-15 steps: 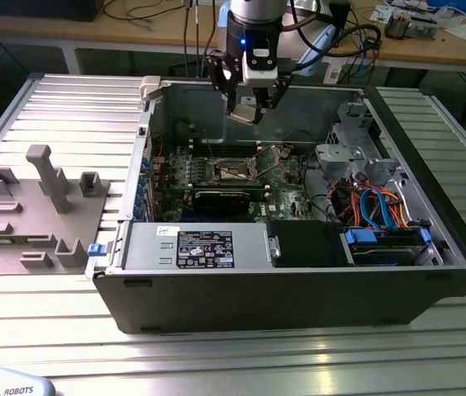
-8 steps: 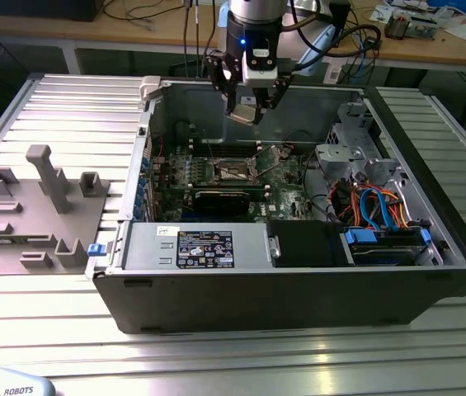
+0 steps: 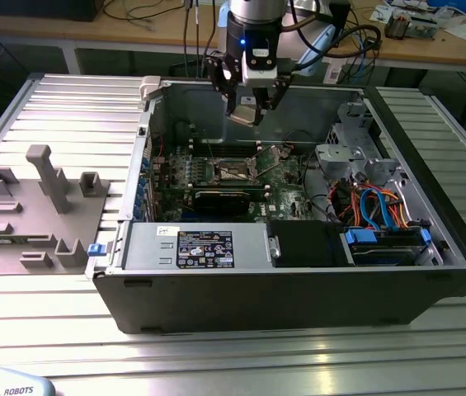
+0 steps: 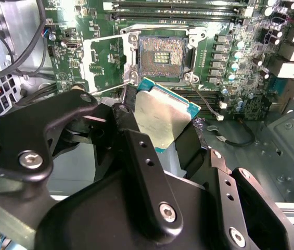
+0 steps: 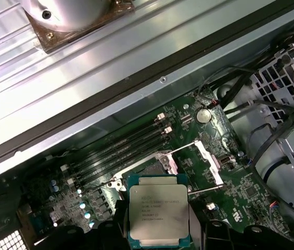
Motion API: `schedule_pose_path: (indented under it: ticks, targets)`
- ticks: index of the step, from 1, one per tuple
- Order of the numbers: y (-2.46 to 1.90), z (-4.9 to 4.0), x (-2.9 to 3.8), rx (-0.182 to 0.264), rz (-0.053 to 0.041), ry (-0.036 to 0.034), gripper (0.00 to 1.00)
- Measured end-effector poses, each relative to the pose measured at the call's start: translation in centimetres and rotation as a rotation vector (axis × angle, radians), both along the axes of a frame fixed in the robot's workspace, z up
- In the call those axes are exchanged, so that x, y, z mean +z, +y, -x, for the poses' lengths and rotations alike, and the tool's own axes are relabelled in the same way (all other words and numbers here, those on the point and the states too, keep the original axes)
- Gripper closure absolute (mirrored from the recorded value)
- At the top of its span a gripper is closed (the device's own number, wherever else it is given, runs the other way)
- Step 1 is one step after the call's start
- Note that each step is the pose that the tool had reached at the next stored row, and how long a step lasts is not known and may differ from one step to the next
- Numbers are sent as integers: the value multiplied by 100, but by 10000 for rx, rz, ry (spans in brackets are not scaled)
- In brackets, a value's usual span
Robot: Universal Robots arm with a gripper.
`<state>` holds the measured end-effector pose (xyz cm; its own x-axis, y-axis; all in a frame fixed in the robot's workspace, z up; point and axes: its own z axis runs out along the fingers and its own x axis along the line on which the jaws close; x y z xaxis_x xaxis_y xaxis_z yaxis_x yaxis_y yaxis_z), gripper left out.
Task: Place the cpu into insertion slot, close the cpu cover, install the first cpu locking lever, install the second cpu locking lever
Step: 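Place the cpu into insertion slot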
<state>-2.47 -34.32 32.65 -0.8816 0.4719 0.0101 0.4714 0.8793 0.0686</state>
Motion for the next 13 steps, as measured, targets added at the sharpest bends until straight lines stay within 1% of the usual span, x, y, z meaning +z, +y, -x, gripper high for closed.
schedule_pose_path:
  ticks: [3, 13]
  targets:
    - [-1, 0, 1, -7, 29, 1, 46]
    - [0, 0, -7, -128, 33, 1, 46]
